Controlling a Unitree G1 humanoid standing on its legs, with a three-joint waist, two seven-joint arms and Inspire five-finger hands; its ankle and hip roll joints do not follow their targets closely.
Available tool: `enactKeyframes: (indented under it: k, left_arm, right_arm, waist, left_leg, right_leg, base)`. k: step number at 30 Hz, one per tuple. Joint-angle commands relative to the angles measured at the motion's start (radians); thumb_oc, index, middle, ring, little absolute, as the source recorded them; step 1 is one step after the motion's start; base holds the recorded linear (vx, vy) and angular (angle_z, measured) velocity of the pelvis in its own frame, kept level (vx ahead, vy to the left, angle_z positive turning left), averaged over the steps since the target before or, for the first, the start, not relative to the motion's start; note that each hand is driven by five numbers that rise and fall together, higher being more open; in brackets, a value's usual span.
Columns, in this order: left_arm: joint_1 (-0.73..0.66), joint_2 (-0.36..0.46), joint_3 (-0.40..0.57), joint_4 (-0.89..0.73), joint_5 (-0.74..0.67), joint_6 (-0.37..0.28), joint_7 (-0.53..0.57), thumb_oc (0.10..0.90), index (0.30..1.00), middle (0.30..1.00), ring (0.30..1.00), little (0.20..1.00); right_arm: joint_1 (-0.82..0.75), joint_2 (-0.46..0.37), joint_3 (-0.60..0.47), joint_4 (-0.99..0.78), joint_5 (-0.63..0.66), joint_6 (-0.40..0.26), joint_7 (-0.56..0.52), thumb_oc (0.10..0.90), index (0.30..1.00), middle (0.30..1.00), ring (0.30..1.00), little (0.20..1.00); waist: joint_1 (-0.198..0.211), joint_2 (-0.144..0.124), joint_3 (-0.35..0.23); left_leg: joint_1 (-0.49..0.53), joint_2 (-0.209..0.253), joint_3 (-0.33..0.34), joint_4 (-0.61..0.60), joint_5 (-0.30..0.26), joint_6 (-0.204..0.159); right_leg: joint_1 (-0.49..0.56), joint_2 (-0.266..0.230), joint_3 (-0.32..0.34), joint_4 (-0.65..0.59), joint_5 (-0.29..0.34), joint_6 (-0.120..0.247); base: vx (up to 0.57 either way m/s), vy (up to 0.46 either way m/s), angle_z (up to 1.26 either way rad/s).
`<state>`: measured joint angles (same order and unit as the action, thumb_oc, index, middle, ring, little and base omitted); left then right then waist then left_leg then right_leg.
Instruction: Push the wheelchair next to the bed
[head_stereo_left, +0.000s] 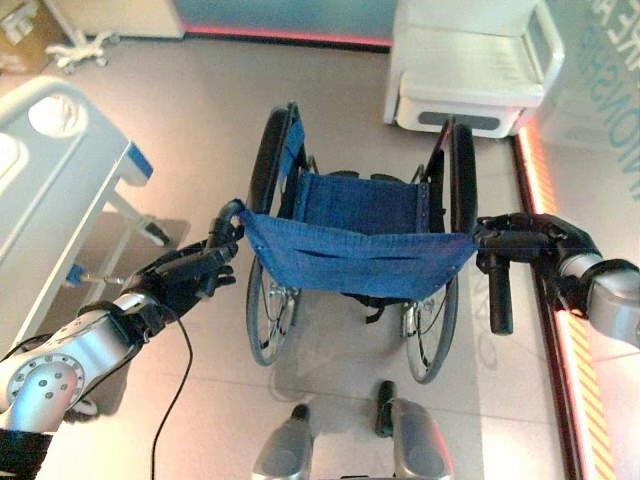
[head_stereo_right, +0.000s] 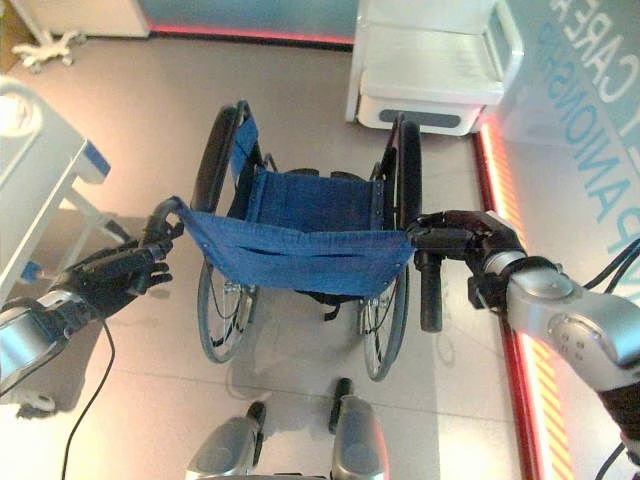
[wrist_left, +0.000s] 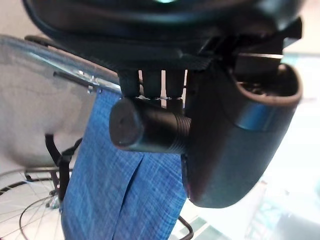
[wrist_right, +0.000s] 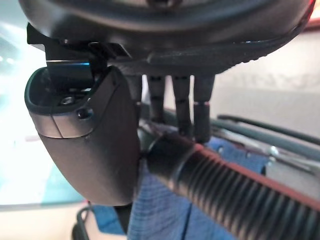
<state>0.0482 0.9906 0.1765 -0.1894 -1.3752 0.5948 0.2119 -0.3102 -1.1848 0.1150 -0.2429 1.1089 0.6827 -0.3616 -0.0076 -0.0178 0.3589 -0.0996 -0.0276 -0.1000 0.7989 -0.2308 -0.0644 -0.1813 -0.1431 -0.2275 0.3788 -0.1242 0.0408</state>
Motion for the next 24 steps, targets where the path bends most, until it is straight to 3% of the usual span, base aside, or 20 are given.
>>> enactKeyframes:
  k: [1,2,4,5,7,8,9,12,15,16,17,18,19,22,24]
  left_arm:
    - [0.03,0.022,0.051,-0.085,-0.055,-0.073,-0.083,0.4,0.3,0.3,0.3,0.3]
    - [0.029,0.01,0.048,-0.096,-0.052,-0.059,-0.083,0.4,0.3,0.3,0.3,0.3]
    - [0.033,0.006,0.057,-0.103,-0.042,-0.051,-0.091,0.4,0.3,0.3,0.3,0.3]
    - [0.041,0.007,0.067,-0.106,-0.038,-0.054,-0.093,0.4,0.3,0.3,0.3,0.3]
    - [0.079,0.018,0.112,-0.11,-0.046,-0.07,-0.096,0.4,0.3,0.3,0.3,0.3]
    - [0.091,0.02,0.128,-0.107,-0.047,-0.074,-0.099,0.4,0.3,0.3,0.3,0.3]
    - [0.116,0.022,0.158,-0.097,-0.045,-0.079,-0.111,0.4,0.3,0.3,0.3,0.3]
    - [0.136,0.004,0.165,-0.087,-0.015,-0.105,-0.118,0.4,0.3,0.3,0.3,0.3]
    - [0.13,-0.013,0.144,-0.092,0.022,-0.133,-0.121,0.4,0.3,0.3,0.3,0.3]
    - [0.11,-0.023,0.123,-0.093,0.05,-0.142,-0.123,0.4,0.3,0.3,0.3,0.3]
    - [0.092,-0.027,0.109,-0.088,0.07,-0.144,-0.128,0.4,0.3,0.3,0.3,0.3]
    - [0.078,-0.03,0.102,-0.085,0.081,-0.142,-0.129,0.4,0.3,0.3,0.3,0.3]
    - [0.047,-0.022,0.091,-0.076,0.089,-0.131,-0.119,0.4,0.3,0.3,0.3,0.3]
    - [0.022,-0.011,0.099,-0.063,0.09,-0.104,-0.088,0.4,0.3,0.3,0.3,0.3]
    - [-0.015,-0.002,0.1,-0.041,0.1,-0.057,-0.1,0.4,0.3,0.3,0.3,0.3]
  right_arm:
    - [-0.163,0.007,0.084,0.059,-0.022,-0.091,0.09,0.4,0.3,0.3,0.3,0.3]
    - [-0.2,-0.007,0.113,0.075,-0.016,-0.086,0.093,0.4,0.3,0.3,0.3,0.3]
    - [-0.243,-0.021,0.14,0.086,0.011,-0.08,0.09,0.4,0.3,0.3,0.3,0.3]
    - [-0.26,-0.02,0.152,0.085,0.027,-0.078,0.085,0.4,0.3,0.3,0.3,0.3]
    - [-0.308,-0.013,0.185,0.083,0.041,-0.075,0.087,0.4,0.3,0.3,0.3,0.3]
    - [-0.323,-0.005,0.196,0.085,0.038,-0.075,0.09,0.4,0.3,0.3,0.3,0.3]
    - [-0.359,0.018,0.224,0.096,0.029,-0.075,0.095,0.4,0.3,0.3,0.3,0.3]
    - [-0.394,0.081,0.28,0.127,-0.021,-0.1,0.099,0.4,0.3,0.3,0.3,0.3]
    - [-0.369,0.126,0.286,0.139,-0.071,-0.127,0.101,0.4,0.3,0.3,0.3,0.3]
    - [-0.342,0.152,0.28,0.145,-0.097,-0.142,0.096,0.4,0.3,0.3,0.3,0.3]
    - [-0.329,0.169,0.275,0.15,-0.114,-0.148,0.095,0.4,0.3,0.3,0.3,0.3]
    - [-0.326,0.181,0.277,0.155,-0.122,-0.152,0.092,0.4,0.3,0.3,0.3,0.3]
    - [-0.322,0.216,0.283,0.176,-0.135,-0.162,0.095,0.4,0.3,0.3,0.3,0.3]
    - [-0.315,0.264,0.284,0.205,-0.159,-0.17,0.129,0.4,0.3,0.3,0.3,0.3]
    - [-0.297,0.27,0.275,0.199,-0.162,-0.166,0.131,0.4,0.3,0.3,0.3,0.3]
  waist:
    - [0.058,-0.036,-0.137]
    - [0.074,-0.049,-0.133]
    - [0.101,-0.059,-0.109]
    - [0.117,-0.057,-0.097]
    - [0.151,-0.057,-0.076]
    - [0.161,-0.052,-0.077]
    - [0.186,-0.041,-0.071]
    - [0.238,-0.003,-0.067]
    - [0.259,0.009,-0.063]
    - [0.26,0.003,-0.065]
    - [0.268,0.008,-0.069]
    - [0.266,0.002,-0.079]
    - [0.276,-0.022,-0.099]
    - [0.318,-0.055,-0.14]
    - [0.324,-0.086,-0.168]
  left_leg:
    - [0.119,-0.025,0.061,-0.027,0.266,-0.022]
    - [0.011,-0.061,0.073,0.155,0.311,-0.04]
    - [-0.13,-0.078,0.088,0.221,0.282,-0.019]
    - [-0.168,-0.08,0.089,0.189,0.262,-0.006]
    - [-0.181,-0.071,0.11,0.056,0.243,0.016]
    - [-0.181,-0.06,0.115,-0.034,0.261,0.015]
    - [-0.186,-0.042,0.13,-0.193,0.31,0.008]
    - [-0.24,0.003,0.162,-0.498,0.443,-0.027]
    - [-0.25,0.03,0.238,-0.629,0.496,-0.034]
    - [-0.24,0.025,0.312,-0.704,0.474,-0.039]
    - [-0.236,0.034,0.37,-0.714,0.476,-0.021]
    - [-0.225,0.022,0.381,-0.718,0.439,-0.013]
    - [-0.197,-0.02,0.36,-0.718,0.361,0.026]
    - [-0.179,-0.053,0.302,-0.693,0.326,0.076]
    - [-0.153,-0.09,0.267,-0.685,0.293,0.122]
  right_leg:
    - [0.01,0.057,0.004,-0.213,0.16,0.029]
    - [0.061,0.062,-0.012,-0.22,0.132,0.001]
    - [0.12,0.074,-0.015,-0.232,0.117,-0.009]
    - [0.143,0.086,-0.007,-0.235,0.114,-0.007]
    - [0.183,0.108,0.018,-0.242,0.104,0.003]
    - [0.193,0.122,0.021,-0.244,0.097,0.005]
    - [0.226,0.15,0.035,-0.25,0.076,0.001]
    - [0.306,0.224,0.043,-0.25,0.01,-0.025]
    - [0.376,0.259,0.032,-0.25,-0.039,-0.041]
    - [0.427,0.263,0.016,-0.236,-0.09,-0.039]
    - [0.442,0.275,0.0,-0.226,-0.106,-0.046]
    - [0.449,0.271,-0.004,-0.215,-0.126,-0.042]
    - [0.463,0.252,-0.009,-0.169,-0.162,-0.018]
    - [0.485,0.241,-0.005,-0.081,-0.119,0.025]
    - [0.425,0.217,0.033,0.172,0.102,0.141]
  base:
    - [0.39,-0.253,0.69]
    - [0.33,-0.226,0.56]
    - [0.37,-0.223,0.29]
    - [0.34,-0.149,-0.07]
    - [0.37,-0.095,-0.17]
    - [0.46,-0.053,-0.25]
    - [0.38,-0.017,-0.37]
    - [0.49,-0.023,-0.6]
    - [0.54,-0.048,-0.3]
    - [0.52,-0.027,-0.12]
    - [0.59,-0.013,0.0]
    - [0.59,0.014,0.08]
    - [0.61,-0.005,0.0]
    - [0.54,-0.01,-0.28]
    - [0.49,0.046,-0.26]
